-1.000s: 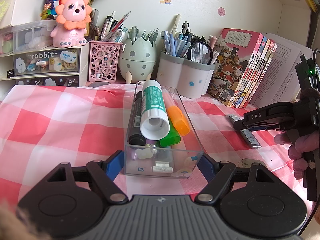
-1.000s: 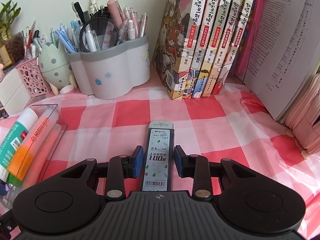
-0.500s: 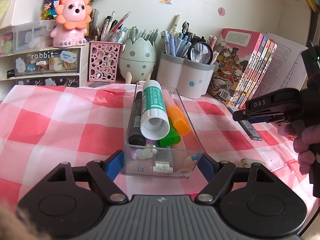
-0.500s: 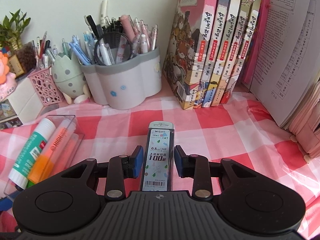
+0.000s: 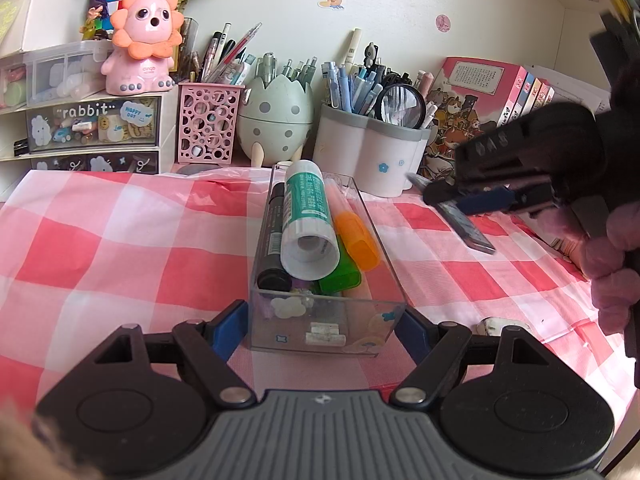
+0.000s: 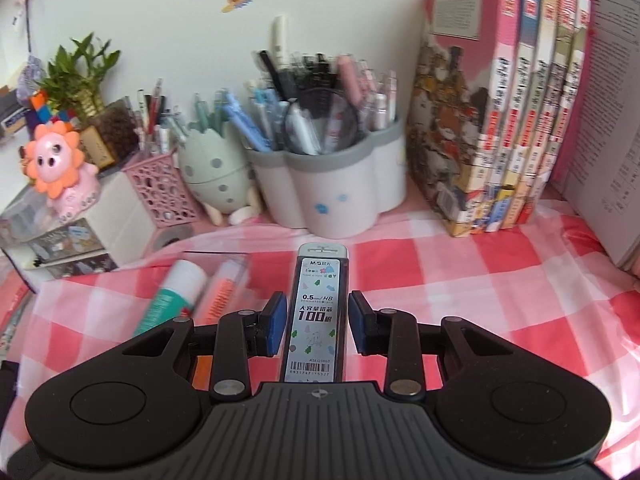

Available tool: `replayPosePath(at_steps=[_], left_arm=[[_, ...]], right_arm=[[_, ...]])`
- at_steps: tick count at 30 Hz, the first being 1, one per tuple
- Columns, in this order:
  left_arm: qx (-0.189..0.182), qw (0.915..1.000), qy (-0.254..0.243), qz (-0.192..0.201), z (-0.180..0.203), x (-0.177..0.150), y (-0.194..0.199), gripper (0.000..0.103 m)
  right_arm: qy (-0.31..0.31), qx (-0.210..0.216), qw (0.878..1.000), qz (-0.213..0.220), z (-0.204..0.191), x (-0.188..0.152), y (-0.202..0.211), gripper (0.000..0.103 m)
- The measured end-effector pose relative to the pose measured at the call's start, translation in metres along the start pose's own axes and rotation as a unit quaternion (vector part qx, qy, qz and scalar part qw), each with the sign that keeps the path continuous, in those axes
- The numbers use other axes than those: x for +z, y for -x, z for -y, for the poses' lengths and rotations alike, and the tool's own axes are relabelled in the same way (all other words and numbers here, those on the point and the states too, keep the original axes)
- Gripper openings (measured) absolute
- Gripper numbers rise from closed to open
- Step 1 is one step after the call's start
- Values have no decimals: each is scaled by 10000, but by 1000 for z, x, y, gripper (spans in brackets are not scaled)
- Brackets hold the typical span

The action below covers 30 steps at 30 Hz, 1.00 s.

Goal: Organize stationery
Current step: 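Carry the pencil lead case into the clear box and release it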

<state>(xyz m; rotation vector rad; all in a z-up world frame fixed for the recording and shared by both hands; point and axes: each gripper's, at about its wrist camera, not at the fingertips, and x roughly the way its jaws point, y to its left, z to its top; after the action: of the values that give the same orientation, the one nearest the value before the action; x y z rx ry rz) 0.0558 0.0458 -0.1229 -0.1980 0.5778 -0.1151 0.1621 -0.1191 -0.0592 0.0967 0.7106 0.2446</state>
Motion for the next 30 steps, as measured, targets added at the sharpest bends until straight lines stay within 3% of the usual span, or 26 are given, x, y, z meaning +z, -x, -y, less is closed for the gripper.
replayPosePath(at_steps=[9, 21, 30], left_arm=[[0, 10000, -1, -1, 0, 0, 0, 52], [-9, 10000, 6, 3, 0, 0, 0, 52], [-9, 10000, 6, 2, 0, 0, 0, 52]], right_arm=[[155, 433, 9989, -133, -38, 3, -6, 34], [209, 345, 9987, -326, -58, 0, -18, 34], [69, 589, 9975, -378, -60, 2, -15, 37]])
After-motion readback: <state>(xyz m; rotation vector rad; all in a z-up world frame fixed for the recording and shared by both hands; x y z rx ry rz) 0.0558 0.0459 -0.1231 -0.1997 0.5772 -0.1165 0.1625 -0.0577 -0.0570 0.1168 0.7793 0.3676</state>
